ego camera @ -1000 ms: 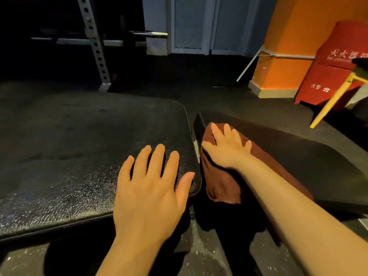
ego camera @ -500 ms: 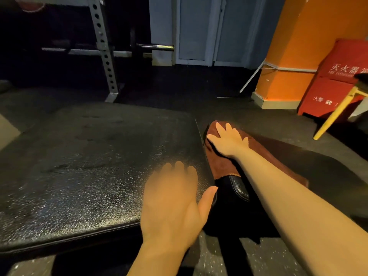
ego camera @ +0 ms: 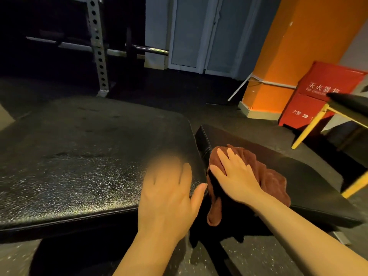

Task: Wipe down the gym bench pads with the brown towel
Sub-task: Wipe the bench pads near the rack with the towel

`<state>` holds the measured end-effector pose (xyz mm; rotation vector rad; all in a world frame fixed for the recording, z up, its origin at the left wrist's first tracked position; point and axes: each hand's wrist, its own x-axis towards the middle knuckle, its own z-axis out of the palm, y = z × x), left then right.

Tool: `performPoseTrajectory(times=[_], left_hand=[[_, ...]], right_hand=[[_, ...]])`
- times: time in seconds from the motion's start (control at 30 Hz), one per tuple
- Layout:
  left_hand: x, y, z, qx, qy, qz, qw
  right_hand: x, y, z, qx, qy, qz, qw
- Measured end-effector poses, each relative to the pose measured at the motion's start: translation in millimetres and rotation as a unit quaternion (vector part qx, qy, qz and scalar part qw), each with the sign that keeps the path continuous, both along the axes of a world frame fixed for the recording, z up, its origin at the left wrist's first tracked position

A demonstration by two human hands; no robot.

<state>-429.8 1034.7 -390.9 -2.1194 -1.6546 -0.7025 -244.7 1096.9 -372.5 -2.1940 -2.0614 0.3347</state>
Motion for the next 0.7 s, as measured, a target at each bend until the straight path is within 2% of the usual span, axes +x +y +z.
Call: performPoseTrajectory(times=[0.2, 0.43, 0.57, 0.7], left_hand=[[-4, 4, 5, 0.039, -0.015, 0.004, 0.999], [8, 13, -7, 0.100, 0.020, 0.043, 0.994], [13, 16, -9, 0.110, 0.018, 0.058, 0.992], [16, 19, -6, 0.093, 0.027, 0.071, 0.993]], right_hand=[[3, 53, 5, -0.040, 0.003, 0.025, 0.999], [0, 146, 6, -0.021, 0.026, -0.006, 0.999], [2, 186, 7, -0.024, 0.050, -0.014, 0.998], [3, 192, 6, -0.010, 0.071, -0.013, 0.997]])
